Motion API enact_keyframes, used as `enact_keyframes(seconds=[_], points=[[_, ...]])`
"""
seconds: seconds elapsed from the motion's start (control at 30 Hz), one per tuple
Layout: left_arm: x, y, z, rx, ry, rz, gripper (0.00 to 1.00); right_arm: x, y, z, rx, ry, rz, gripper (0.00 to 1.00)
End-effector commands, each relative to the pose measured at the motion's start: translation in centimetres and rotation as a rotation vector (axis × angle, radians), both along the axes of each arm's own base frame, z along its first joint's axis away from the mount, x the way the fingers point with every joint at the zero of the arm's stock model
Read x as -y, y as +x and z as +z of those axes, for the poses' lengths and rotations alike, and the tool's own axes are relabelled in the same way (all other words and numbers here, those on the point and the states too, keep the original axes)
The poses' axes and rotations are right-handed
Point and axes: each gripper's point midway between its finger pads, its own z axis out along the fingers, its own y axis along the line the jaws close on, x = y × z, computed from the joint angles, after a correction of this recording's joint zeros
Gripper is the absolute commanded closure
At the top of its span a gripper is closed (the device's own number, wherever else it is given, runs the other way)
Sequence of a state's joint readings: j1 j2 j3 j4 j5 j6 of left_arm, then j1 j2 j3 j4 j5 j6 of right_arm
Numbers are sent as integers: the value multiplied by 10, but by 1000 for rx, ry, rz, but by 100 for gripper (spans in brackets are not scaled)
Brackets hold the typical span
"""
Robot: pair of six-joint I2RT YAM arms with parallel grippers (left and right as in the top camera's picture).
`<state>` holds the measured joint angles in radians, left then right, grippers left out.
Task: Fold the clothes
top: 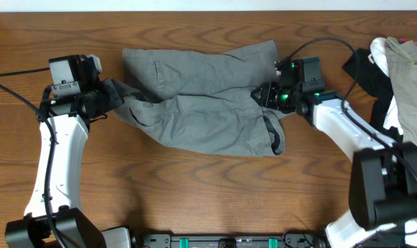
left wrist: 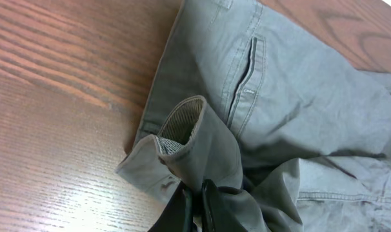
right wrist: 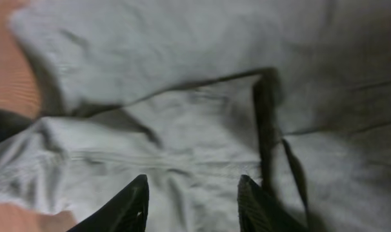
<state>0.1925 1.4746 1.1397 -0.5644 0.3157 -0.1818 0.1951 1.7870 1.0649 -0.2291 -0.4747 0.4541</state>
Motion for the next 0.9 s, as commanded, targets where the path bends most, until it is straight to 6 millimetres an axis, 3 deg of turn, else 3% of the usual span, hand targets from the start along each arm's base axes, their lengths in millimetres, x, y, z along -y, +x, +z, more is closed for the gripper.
enact_keyframes(seconds=[0.0, 0.4, 0.67, 0.87], points=[[2, 3, 8, 18, 3, -24, 94, 2, 5, -26, -17, -37, 11, 59], [3, 1, 7, 9, 8, -34, 94, -1, 7, -37, -17, -33, 30, 59], [2, 1, 7, 9, 9, -34, 94, -10, 2, -33, -30, 17, 65, 76], [3, 1, 7, 9, 8, -34, 94, -17, -3, -28, -37, 62, 99, 96]])
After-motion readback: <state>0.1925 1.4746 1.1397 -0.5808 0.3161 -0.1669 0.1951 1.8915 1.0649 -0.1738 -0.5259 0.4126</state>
